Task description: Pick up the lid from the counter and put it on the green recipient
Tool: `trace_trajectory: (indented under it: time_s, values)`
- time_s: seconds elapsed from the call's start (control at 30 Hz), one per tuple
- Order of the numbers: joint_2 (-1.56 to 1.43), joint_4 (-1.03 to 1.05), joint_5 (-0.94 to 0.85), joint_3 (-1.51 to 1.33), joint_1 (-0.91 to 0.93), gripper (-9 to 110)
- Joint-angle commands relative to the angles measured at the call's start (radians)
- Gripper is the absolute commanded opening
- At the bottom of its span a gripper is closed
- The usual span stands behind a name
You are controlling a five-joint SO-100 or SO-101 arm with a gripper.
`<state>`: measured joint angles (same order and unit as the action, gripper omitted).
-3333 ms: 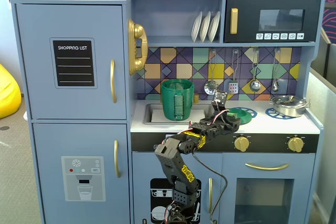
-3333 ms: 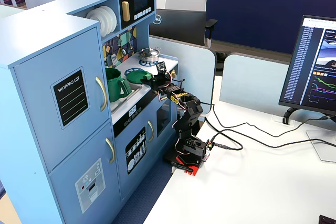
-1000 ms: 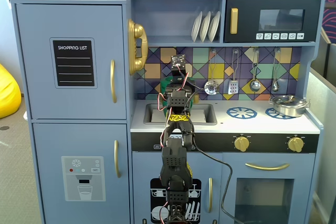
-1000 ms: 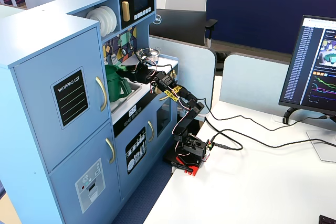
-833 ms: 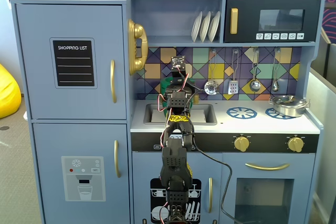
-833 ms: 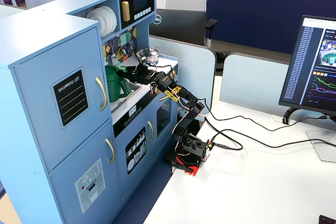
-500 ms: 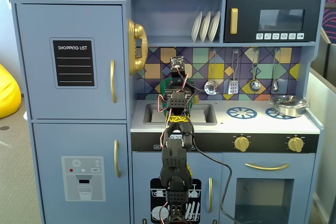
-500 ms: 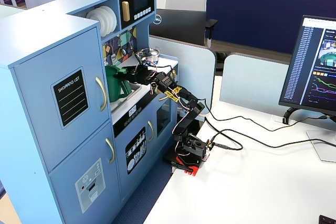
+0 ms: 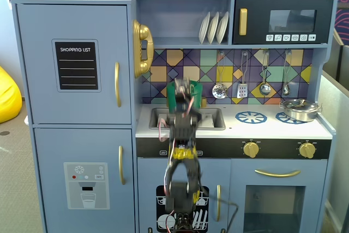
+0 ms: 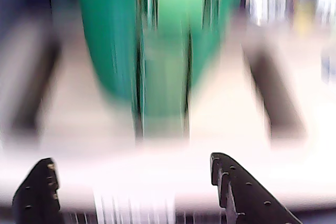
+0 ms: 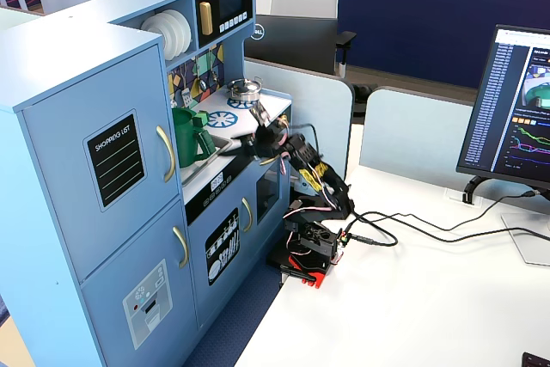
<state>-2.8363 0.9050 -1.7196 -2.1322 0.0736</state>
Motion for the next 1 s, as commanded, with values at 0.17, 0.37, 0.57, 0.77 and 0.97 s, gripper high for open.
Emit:
trace_trajectory:
  time_s: [0.17, 0.37, 0.57, 0.77, 0.97]
  values:
    - [-0.339, 0.156, 0.094, -0.635, -0.002, 5]
    - [-0.341, 0.158, 0.135, -0.864, -0.058, 6]
    - [-0.336, 0.495, 0.018, -0.864, -0.12, 8]
    - [-0.341, 0.62, 0.259, -0.864, -0.11, 11]
    - [-0.342, 0.626, 0.21, -0.864, -0.091, 11]
